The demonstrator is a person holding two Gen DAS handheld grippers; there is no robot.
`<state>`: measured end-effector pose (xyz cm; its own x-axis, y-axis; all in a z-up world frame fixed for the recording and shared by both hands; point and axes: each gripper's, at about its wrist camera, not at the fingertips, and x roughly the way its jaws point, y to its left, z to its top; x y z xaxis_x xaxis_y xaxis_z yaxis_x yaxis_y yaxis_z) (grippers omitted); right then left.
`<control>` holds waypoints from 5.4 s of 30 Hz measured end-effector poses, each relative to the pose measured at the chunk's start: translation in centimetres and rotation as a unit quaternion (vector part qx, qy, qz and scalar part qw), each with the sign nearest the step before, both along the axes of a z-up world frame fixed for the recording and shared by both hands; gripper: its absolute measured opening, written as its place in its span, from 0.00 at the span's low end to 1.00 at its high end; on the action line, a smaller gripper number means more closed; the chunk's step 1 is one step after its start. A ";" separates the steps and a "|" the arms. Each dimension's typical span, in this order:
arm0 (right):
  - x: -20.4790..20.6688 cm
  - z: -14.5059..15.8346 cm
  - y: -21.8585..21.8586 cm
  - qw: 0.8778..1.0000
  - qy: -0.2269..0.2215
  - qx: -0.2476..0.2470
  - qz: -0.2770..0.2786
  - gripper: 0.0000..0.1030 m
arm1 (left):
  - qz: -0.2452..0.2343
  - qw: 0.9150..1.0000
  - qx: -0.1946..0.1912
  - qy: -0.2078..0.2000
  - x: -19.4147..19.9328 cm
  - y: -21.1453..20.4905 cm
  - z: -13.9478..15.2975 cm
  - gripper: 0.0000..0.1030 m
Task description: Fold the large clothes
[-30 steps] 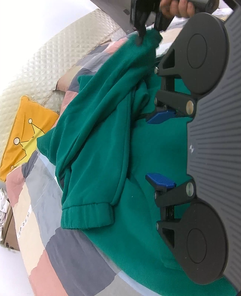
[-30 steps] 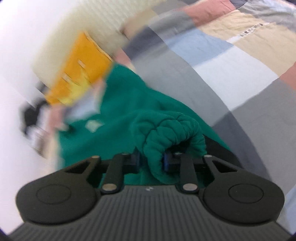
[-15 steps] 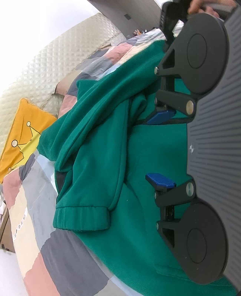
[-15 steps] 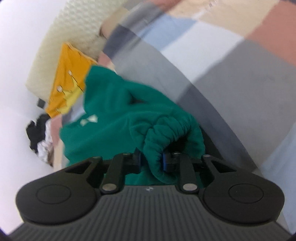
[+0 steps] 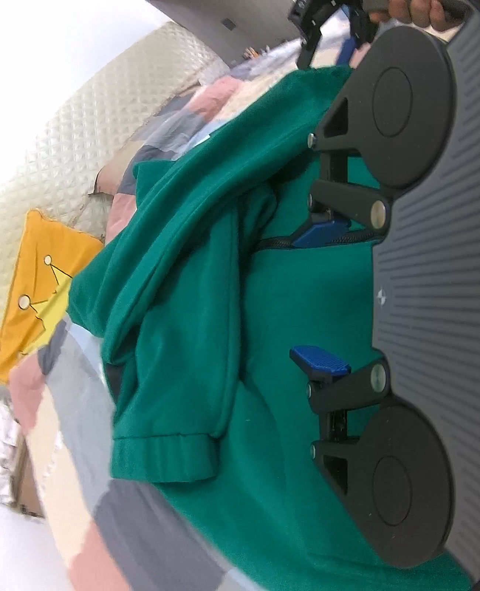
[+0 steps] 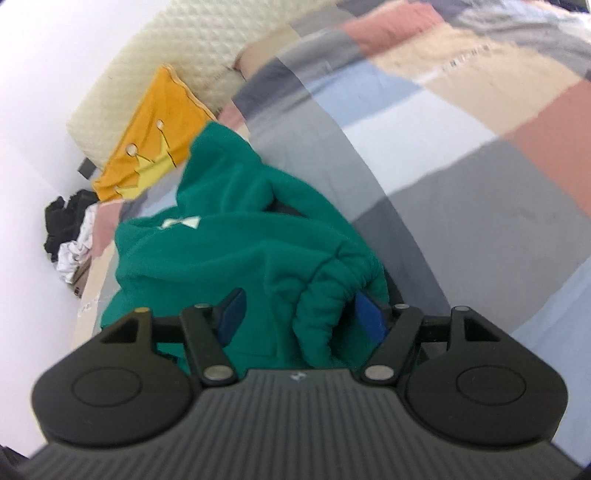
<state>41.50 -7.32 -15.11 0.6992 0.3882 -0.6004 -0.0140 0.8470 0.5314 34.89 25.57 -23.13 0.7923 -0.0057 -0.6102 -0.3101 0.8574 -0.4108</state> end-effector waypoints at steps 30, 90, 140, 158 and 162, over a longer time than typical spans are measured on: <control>-8.0 0.1 -3.8 0.994 0.019 -0.092 0.058 0.47 | 0.010 0.997 0.066 0.041 -5.4 -1.6 4.3 0.65; -13.4 4.6 -9.8 0.978 0.033 0.200 0.051 0.13 | 0.087 0.961 -0.262 -0.028 -17.2 9.2 8.6 0.08; 13.2 5.2 -2.5 0.993 0.041 0.110 -0.015 0.14 | 0.093 0.978 -0.186 -0.009 13.8 13.9 11.6 0.09; 17.4 -2.6 -1.6 0.988 0.096 0.117 -0.010 0.24 | 0.039 0.984 -0.164 0.060 21.8 16.0 2.0 0.28; 15.8 0.8 -2.1 0.994 0.071 0.084 -0.008 0.68 | 0.023 0.989 -0.137 0.050 19.8 15.2 5.4 0.58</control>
<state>57.35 -9.39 -14.35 0.6184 0.4807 -0.6217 0.0847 0.7457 0.6608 54.65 40.79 -17.70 0.7310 -0.1460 -0.6666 -0.3978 0.7025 -0.5901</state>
